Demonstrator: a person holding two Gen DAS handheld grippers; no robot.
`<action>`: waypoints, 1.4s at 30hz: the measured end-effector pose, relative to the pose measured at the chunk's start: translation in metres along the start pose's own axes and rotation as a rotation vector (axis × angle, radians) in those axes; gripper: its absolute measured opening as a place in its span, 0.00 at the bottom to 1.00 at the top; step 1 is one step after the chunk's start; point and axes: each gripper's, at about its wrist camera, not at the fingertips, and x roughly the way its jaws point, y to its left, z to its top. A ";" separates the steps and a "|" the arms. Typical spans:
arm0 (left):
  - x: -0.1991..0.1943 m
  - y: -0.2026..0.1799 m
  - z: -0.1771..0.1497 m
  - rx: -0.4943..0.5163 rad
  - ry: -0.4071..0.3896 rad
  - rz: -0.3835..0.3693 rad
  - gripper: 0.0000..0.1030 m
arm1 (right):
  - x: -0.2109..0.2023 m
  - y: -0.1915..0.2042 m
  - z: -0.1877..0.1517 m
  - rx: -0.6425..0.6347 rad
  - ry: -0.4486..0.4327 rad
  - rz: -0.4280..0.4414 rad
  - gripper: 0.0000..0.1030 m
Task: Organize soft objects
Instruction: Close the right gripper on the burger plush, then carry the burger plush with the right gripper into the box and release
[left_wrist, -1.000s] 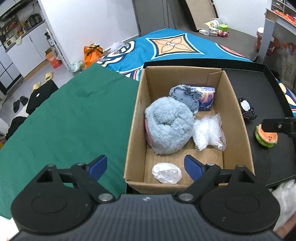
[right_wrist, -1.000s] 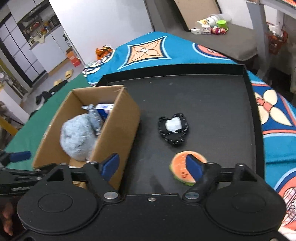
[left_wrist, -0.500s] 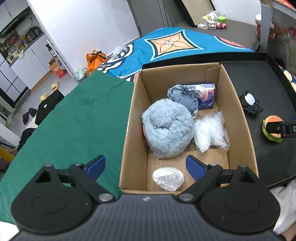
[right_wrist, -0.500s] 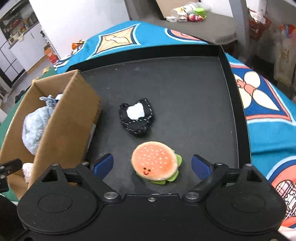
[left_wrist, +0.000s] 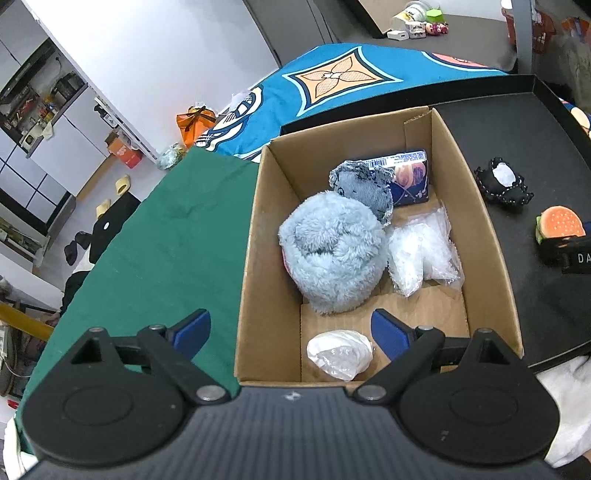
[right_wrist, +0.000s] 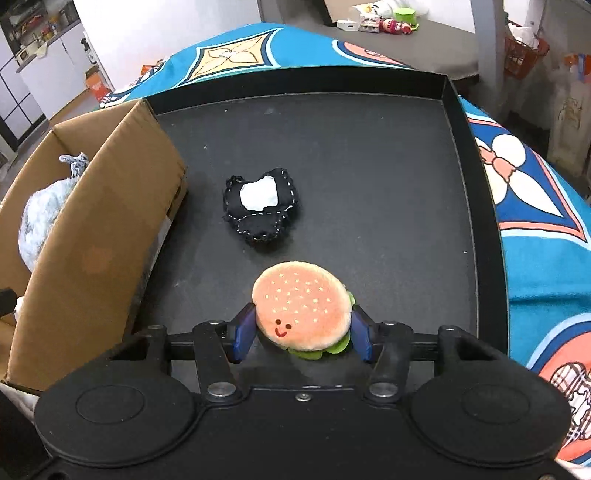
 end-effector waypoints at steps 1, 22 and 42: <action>-0.001 -0.001 0.000 0.004 0.000 0.004 0.90 | -0.002 0.000 0.000 0.000 -0.004 0.002 0.49; -0.004 0.006 -0.001 -0.036 0.005 0.001 0.90 | -0.029 -0.007 0.006 0.037 -0.052 0.026 0.49; -0.002 0.025 -0.006 -0.128 -0.002 -0.086 0.90 | -0.062 0.011 0.017 0.007 -0.088 0.044 0.48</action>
